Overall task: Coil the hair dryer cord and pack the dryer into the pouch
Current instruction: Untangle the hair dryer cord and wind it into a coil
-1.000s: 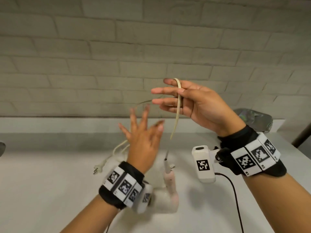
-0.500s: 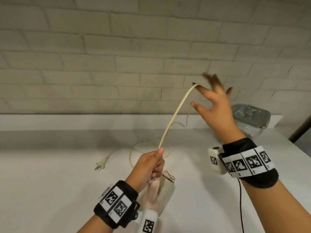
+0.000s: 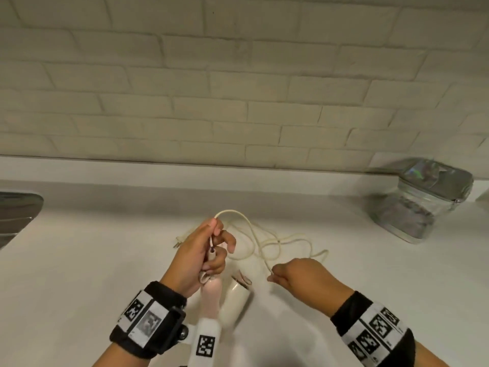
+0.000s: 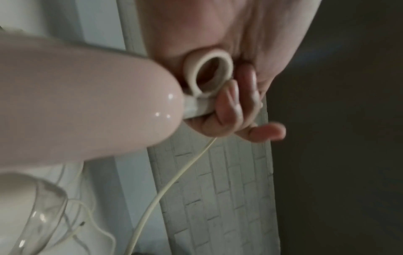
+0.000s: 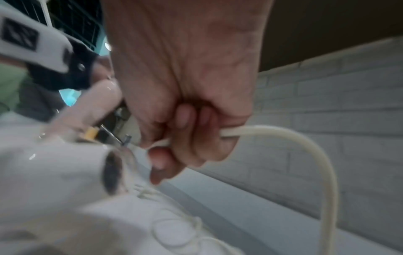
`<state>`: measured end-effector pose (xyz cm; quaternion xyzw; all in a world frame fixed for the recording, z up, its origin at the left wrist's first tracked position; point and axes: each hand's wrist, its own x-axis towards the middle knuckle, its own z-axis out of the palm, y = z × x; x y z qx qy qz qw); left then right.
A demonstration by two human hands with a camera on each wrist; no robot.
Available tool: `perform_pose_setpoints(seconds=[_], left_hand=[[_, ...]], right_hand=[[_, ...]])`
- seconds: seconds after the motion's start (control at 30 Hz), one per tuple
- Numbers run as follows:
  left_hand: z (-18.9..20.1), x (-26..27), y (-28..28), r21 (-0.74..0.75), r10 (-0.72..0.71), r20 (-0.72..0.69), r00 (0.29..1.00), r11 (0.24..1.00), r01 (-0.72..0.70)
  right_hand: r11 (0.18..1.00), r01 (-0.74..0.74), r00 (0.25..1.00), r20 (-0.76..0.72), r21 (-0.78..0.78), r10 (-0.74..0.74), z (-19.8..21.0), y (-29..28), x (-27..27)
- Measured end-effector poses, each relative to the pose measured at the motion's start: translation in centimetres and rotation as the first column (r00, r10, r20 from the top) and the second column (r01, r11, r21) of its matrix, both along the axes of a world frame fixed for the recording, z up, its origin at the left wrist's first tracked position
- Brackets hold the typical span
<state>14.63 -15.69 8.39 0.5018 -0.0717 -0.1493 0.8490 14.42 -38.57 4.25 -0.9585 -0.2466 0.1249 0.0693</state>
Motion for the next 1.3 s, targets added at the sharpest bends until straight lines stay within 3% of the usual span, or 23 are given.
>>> perform_pose_setpoints(seconds=[0.13, 0.23, 0.33, 0.47, 0.53, 0.6, 0.67, 0.8, 0.93, 1.03, 1.17, 1.3], left_hand=[[0.3, 0.0, -1.4, 0.061, 0.020, 0.108, 0.994, 0.998, -0.027], [0.6, 0.7, -1.6, 0.362, 0.024, 0.286, 0.958, 0.923, -0.131], [0.4, 1.9, -1.2, 0.467, 0.016, 0.302, 0.953, 0.869, -0.163], [1.0, 1.3, -1.7, 0.475, -0.087, 0.222, 0.971, 0.880, -0.030], [1.9, 0.1, -2.7, 0.507, -0.160, 0.220, 0.962, 0.861, 0.027], [2.7, -0.9, -3.5, 0.531, -0.212, 0.209, 0.955, 0.844, 0.071], [3.0, -1.6, -3.9, 0.488, -0.290, 0.178, 0.940, 0.856, 0.171], [2.6, -1.7, -3.5, 0.393, -0.392, 0.155, 0.907, 0.867, 0.308], [2.7, -1.7, -3.6, 0.468, -0.380, 0.216, 0.899, 0.849, 0.246], [2.6, -1.7, -3.9, 0.405, -0.335, 0.200, 0.921, 0.884, 0.234], [2.1, -1.3, -3.7, 0.206, -0.308, 0.134, 0.942, 0.938, 0.278], [1.6, -0.9, -2.9, 0.071, -0.291, 0.039, 0.956, 0.955, 0.288]], right_hand=[[0.985, -0.162, 0.982, 0.110, 0.065, 0.155, 0.8, 3.0, -2.1], [0.961, -0.258, 0.956, 0.172, 0.096, 0.239, 2.1, 3.9, -3.4], [0.925, -0.367, 0.913, 0.228, 0.100, 0.338, 4.3, 4.1, -4.1], [0.894, -0.275, 0.944, 0.277, 0.354, 0.181, 7.6, 3.4, -4.0], [0.828, -0.187, 0.944, 0.330, 0.528, 0.003, 9.1, 3.2, -3.7], [0.732, -0.086, 0.943, 0.293, 0.675, -0.159, 10.3, 3.1, -2.7], [0.715, -0.039, 0.936, 0.276, 0.698, -0.218, 11.1, 3.0, -1.7], [0.818, 0.031, 0.934, 0.275, 0.574, -0.228, 11.2, 3.1, -0.6], [0.906, -0.047, 0.946, 0.310, 0.420, -0.094, 10.9, 3.6, -1.0], [0.922, -0.081, 0.955, 0.293, 0.378, -0.036, 10.9, 3.3, -0.9], [0.832, -0.008, 0.994, 0.095, 0.555, -0.053, 9.4, 1.7, 1.1], [0.602, 0.181, 0.973, -0.055, 0.778, -0.222, 6.6, -1.6, 4.5]])
